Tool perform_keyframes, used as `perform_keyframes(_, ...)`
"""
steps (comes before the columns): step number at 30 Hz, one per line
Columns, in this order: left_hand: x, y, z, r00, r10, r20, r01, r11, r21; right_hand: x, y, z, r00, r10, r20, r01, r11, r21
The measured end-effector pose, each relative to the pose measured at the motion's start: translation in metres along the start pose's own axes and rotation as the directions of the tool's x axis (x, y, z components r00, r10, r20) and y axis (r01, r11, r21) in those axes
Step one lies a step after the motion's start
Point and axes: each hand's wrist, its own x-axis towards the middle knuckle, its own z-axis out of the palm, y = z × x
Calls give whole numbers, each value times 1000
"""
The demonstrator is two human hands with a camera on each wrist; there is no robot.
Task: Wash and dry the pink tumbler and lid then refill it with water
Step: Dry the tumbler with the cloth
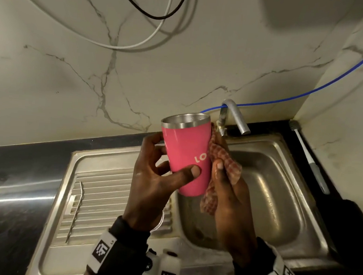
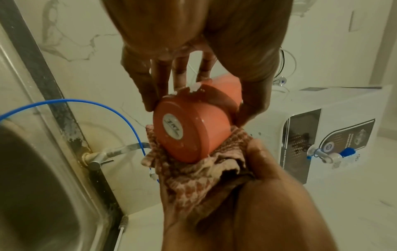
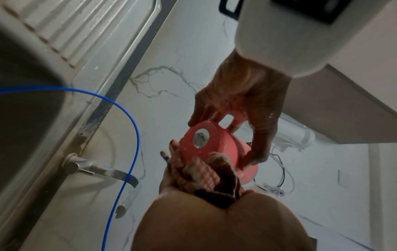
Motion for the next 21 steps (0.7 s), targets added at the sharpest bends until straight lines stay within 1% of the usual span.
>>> perform_keyframes(2,1,0,-2,999,-24,36,24,1000,10,5,-3,-1,1000,13,10,-13,996,85)
perform_keyframes(5,7,3,-9,994,-74,78,70,996,55,6,-1,-1,1000,5,18,-8,990,142)
perform_keyframes(7,11,6,-13,995,-72,67,65,993,102,4,2,-1,1000,2,10,-4,989,145)
perform_keyframes(10,11,9,-15,998,-59,16,57,993,107,2,7,1,1000,-3,8,2,992,129)
perform_keyframes(13,9,9,-14,997,-64,-36,68,992,103,0,12,2,998,-65,10,65,996,64)
perform_keyframes(16,7,11,-12,997,-82,-18,83,989,119,-3,16,0,989,-138,60,141,988,-55)
perform_keyframes(19,5,9,-7,997,-68,-26,71,992,108,-7,17,2,981,-153,117,172,971,-168)
perform_keyframes(21,3,7,-3,998,-32,-60,39,990,134,-6,16,4,977,-165,138,191,962,-197)
